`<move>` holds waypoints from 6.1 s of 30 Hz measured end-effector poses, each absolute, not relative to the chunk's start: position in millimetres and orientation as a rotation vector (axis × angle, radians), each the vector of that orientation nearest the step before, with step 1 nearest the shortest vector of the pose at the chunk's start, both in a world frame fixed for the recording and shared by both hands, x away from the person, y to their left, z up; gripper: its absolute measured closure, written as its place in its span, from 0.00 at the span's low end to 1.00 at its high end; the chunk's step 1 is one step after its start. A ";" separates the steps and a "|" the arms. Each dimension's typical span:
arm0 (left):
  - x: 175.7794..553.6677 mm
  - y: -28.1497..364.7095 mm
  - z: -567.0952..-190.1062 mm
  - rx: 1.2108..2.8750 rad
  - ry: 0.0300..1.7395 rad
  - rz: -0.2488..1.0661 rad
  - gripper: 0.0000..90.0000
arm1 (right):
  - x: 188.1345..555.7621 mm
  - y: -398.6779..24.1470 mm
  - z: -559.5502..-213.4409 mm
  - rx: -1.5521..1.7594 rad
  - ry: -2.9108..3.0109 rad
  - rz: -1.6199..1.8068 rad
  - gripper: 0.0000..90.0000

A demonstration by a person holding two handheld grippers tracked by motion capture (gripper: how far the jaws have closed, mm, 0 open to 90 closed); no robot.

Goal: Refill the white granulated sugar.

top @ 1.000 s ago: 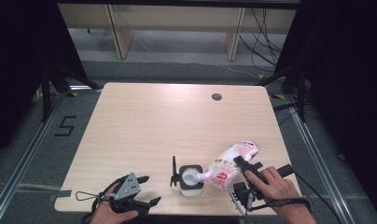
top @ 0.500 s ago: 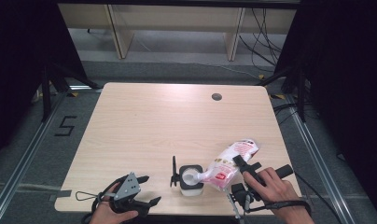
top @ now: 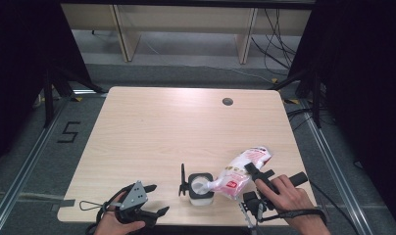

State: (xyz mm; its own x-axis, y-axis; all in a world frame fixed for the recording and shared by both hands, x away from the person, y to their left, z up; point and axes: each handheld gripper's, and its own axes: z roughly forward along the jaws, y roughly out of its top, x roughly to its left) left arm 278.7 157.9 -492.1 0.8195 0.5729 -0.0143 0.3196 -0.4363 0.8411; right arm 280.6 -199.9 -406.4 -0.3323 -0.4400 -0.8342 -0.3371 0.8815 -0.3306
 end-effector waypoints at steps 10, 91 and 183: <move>278.2 157.8 -492.0 2.056 0.669 0.332 0.22 | 280.5 -199.9 -405.8 -0.578 1.950 -0.117 0.84; 277.6 157.3 -492.2 2.048 0.672 0.331 0.22 | 281.0 -200.0 -405.1 -0.578 1.938 -0.133 0.86; 277.0 157.3 -491.0 2.046 0.667 0.336 0.22 | 343.8 -275.8 -429.1 0.243 2.173 0.795 0.89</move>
State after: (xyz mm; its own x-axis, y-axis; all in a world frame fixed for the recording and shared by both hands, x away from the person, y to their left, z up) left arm 277.0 157.3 -491.0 0.8152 0.5786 -0.0237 0.3250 -0.4233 0.8457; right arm 343.8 -275.8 -429.1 -0.6674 0.4134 -0.6194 -0.0838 0.7848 0.6141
